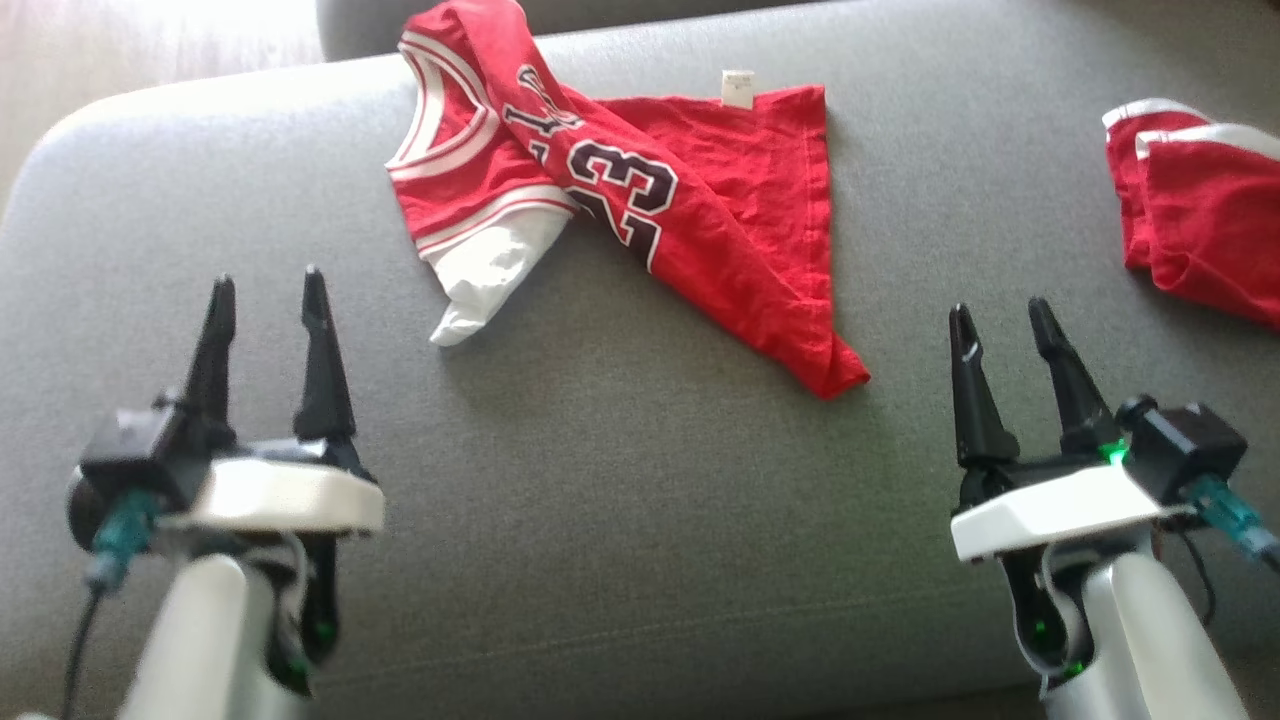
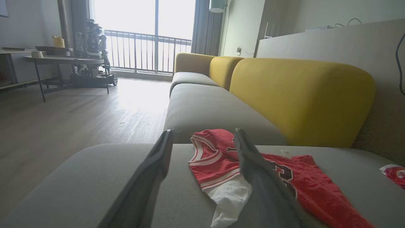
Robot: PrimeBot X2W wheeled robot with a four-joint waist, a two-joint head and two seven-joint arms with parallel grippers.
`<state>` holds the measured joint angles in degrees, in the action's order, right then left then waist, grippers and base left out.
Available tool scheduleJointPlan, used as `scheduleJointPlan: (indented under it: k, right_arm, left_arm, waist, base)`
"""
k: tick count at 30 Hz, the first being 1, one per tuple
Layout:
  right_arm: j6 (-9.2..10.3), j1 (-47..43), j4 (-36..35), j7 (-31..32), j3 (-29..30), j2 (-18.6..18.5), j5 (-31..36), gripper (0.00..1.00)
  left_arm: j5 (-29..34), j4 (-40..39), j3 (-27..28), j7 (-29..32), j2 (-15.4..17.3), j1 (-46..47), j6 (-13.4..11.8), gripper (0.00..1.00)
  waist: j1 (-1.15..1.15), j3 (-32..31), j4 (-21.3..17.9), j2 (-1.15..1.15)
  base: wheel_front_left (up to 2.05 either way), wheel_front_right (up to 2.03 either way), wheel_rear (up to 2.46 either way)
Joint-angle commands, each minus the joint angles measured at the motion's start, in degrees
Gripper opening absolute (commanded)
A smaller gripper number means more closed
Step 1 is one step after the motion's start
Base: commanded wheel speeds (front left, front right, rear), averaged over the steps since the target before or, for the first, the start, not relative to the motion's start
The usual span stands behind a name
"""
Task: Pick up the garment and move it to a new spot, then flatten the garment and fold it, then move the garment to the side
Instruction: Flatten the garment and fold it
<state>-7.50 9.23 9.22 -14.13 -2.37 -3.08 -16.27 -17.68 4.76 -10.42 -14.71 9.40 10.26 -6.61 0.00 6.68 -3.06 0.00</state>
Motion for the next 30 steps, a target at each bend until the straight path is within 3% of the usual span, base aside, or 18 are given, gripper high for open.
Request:
scheduleJointPlan:
  k: [1, 9, 20, 30]
  right_arm:
    - [0.01, -0.2, -2.3, -0.1, -1.2, 0.2, 0.2, 1.00]
    - [0.01, -2.6, -2.2, -0.3, -1.4, 0.2, -1.3, 1.00]
    - [0.01, -1.7, -1.9, -0.5, -1.2, 0.2, -1.5, 1.00]
    - [0.01, 13.0, 1.1, 5.5, 2.4, -0.5, 1.0, 1.00]
  left_arm:
    - [1.0, -3.2, 2.2, -0.3, -0.7, -0.6, -0.1, 1.00]
    - [2.4, -3.9, 4.0, -0.3, -5.3, -8.4, 0.6, 1.00]
    - [4.2, -3.4, 3.5, -0.3, -6.5, -7.1, 3.2, 1.00]
    - [4.0, -2.8, -0.1, -0.3, -6.5, -2.8, 3.5, 1.00]
  waist:
    - [0.00, -1.1, 0.8, 0.00]
    - [0.00, -2.2, 1.2, 0.00]
    - [0.00, -1.2, 2.7, 0.00]
    - [0.00, 8.0, 7.0, 0.00]
  base:
    - [0.00, 0.00, 0.00]
    - [0.00, 0.00, 0.00]
    - [0.00, 0.00, 0.00]
    - [0.00, 0.00, 0.00]
